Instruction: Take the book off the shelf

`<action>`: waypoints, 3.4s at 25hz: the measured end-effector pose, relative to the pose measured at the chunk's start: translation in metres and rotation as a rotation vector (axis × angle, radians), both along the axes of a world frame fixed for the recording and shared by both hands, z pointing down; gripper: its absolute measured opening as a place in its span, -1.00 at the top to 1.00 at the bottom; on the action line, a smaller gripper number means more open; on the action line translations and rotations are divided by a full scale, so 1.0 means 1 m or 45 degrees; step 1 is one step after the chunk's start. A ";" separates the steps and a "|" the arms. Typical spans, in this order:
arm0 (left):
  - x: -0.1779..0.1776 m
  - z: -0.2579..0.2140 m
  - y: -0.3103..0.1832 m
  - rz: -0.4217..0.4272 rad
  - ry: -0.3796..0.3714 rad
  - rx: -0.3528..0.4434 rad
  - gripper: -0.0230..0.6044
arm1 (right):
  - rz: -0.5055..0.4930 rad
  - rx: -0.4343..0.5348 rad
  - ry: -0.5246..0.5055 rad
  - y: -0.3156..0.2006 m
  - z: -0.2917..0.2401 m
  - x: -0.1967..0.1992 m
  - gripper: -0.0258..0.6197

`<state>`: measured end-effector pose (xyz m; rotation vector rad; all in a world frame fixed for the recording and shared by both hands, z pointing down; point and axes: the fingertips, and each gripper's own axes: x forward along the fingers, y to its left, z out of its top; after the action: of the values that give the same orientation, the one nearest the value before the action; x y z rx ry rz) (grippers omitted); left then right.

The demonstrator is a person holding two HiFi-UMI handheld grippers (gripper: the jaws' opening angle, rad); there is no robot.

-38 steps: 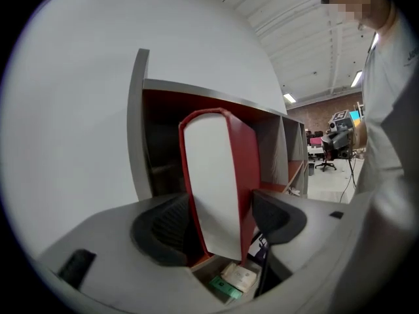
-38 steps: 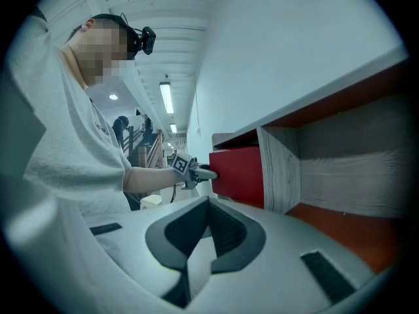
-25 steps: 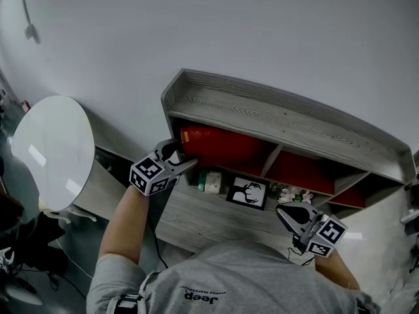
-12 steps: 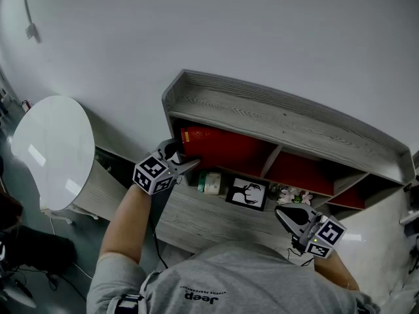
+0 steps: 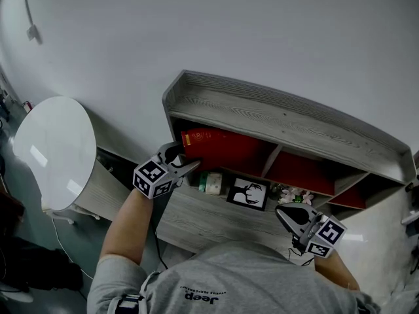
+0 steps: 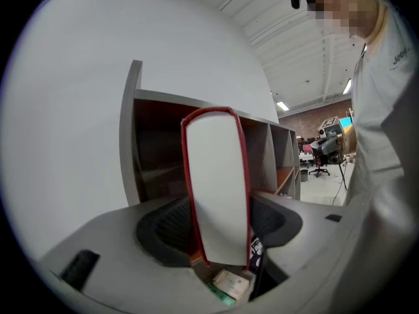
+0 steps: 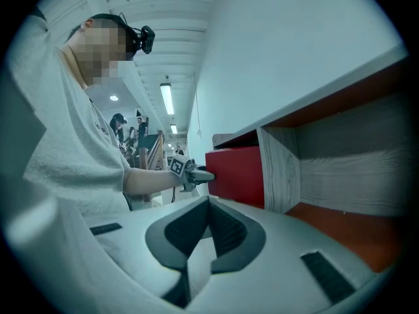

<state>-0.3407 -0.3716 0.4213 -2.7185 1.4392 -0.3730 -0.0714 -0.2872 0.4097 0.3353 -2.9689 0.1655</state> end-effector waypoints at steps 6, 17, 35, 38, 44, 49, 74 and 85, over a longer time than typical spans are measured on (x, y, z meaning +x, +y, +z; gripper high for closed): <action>-0.001 -0.013 0.011 -0.048 0.076 0.059 0.06 | -0.004 0.001 -0.007 0.000 0.000 0.003 0.92; -0.029 -0.029 0.048 -0.200 0.265 0.075 0.07 | -0.034 0.001 -0.041 0.000 0.002 0.016 0.92; 0.004 -0.065 0.164 -0.480 0.354 0.163 0.08 | -0.254 0.001 -0.110 0.015 -0.003 0.075 0.92; 0.015 -0.072 0.189 -0.531 0.376 0.178 0.08 | -0.300 -0.010 -0.123 0.017 -0.001 0.084 0.92; 0.045 -0.081 0.233 -0.548 0.474 0.212 0.08 | -0.352 -0.014 -0.170 0.017 0.000 0.091 0.92; 0.053 -0.088 0.256 -0.514 0.598 0.261 0.08 | -0.347 -0.018 -0.191 0.020 -0.002 0.087 0.92; 0.004 -0.071 0.212 0.201 0.820 0.070 0.09 | 0.262 0.109 -0.132 0.071 -0.045 0.035 0.92; 0.048 -0.005 0.190 0.228 1.028 -0.180 0.09 | 0.315 0.034 -0.096 0.075 -0.030 0.064 0.92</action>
<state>-0.2931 -0.1816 0.4167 -3.2512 1.2705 0.7439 -0.0076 -0.2123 0.3794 0.7158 -2.9958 0.1697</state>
